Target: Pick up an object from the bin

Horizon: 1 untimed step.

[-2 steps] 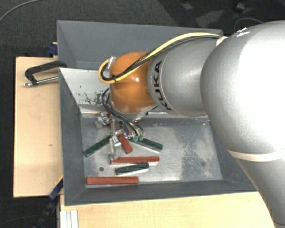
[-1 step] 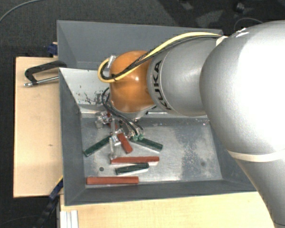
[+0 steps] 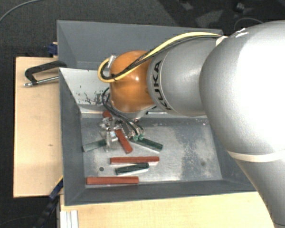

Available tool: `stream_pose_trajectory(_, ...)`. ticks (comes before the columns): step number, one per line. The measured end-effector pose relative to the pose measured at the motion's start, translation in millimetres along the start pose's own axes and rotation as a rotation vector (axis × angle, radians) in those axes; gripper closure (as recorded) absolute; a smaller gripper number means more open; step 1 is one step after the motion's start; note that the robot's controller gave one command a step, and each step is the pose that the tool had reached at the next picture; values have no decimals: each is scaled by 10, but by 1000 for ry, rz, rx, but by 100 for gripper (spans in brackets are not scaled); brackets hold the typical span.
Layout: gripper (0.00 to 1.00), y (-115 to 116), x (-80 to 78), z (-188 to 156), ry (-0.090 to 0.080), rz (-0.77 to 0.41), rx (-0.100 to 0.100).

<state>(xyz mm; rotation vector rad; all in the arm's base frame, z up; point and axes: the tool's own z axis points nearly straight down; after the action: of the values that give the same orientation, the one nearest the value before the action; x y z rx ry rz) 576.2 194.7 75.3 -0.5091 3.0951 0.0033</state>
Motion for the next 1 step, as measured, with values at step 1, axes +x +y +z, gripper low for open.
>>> stream_pose_trajectory(1, 100, 0, -21, -129, -3, 2, -1)
